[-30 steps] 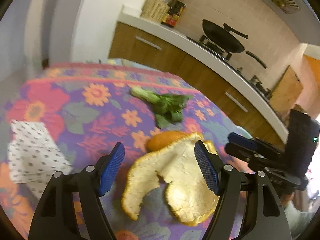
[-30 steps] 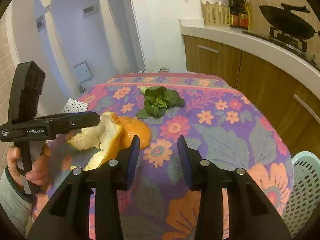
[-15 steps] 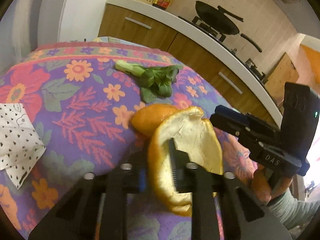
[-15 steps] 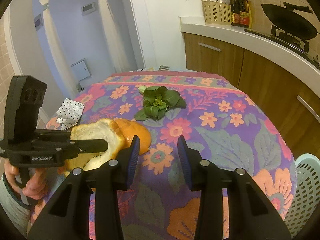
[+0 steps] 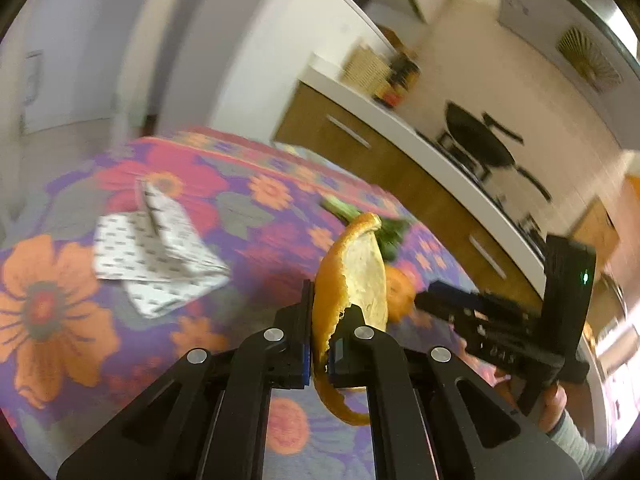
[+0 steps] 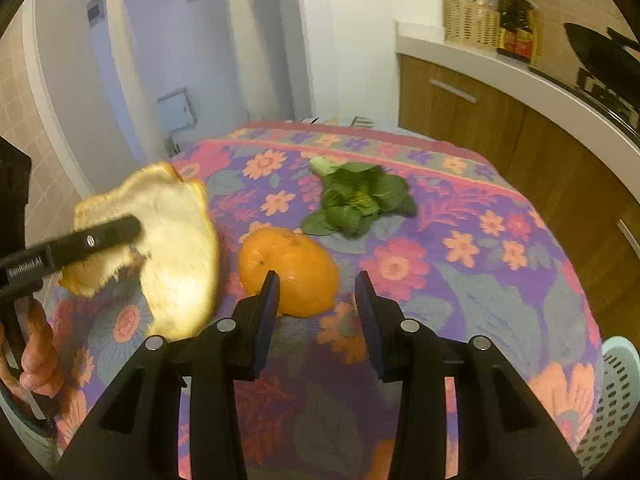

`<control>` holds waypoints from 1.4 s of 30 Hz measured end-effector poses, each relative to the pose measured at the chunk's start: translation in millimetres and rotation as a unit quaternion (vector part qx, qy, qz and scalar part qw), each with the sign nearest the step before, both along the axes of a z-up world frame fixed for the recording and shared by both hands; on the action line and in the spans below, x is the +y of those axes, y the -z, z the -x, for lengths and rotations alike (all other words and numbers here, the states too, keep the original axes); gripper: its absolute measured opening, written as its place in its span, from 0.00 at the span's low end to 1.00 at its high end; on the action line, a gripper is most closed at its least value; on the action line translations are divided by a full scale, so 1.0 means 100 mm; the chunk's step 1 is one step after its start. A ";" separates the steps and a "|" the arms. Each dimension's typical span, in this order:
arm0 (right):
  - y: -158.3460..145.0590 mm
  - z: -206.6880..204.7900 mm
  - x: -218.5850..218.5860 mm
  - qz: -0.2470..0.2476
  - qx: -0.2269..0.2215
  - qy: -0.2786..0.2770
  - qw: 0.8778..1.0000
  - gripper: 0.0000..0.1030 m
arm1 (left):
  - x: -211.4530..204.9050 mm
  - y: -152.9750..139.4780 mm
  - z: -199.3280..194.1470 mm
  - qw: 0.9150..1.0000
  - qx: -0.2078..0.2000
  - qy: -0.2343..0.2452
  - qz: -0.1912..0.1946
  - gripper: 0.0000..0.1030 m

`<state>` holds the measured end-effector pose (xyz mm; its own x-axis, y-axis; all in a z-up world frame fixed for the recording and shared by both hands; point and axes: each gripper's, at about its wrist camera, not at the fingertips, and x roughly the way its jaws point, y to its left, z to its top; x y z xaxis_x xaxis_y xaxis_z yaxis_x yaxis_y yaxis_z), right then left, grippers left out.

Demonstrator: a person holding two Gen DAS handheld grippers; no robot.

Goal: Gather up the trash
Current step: 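Grasp an orange peel with the left gripper while the right grasps another peel, then carry both peels over the wastebasket and open both grippers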

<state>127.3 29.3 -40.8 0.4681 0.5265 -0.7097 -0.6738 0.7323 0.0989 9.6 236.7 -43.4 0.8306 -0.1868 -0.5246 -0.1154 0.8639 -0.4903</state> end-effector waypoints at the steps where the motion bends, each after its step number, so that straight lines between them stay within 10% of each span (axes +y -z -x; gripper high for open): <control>1: 0.01 -0.01 0.04 0.002 0.002 -0.003 1.000 0.35 | 0.02 0.00 0.01 1.000 -0.002 -0.002 0.004 0.03; 14: 0.10 -0.07 0.35 0.020 0.031 -0.044 0.998 0.50 | -0.05 0.01 0.02 1.000 -0.003 -0.019 -0.013 0.03; 18: 0.11 -0.02 0.40 0.027 0.032 -0.065 0.997 0.23 | -0.05 0.01 0.02 1.000 -0.003 -0.017 -0.015 0.03; 23: 0.02 0.08 0.27 0.007 0.006 -0.054 0.998 0.15 | -0.10 -0.04 0.03 1.000 -0.009 -0.007 -0.009 0.03; 42: -0.50 0.42 -1.92 -0.055 -0.066 0.132 0.988 0.14 | -1.58 -0.90 -0.25 0.983 -0.081 0.160 -0.049 0.03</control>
<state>85.6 -162.9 8.9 0.6838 0.4438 -0.5792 -0.4728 0.8741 0.1116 34.1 78.2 46.1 0.8119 -0.4066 -0.4190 0.2423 0.8876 -0.3918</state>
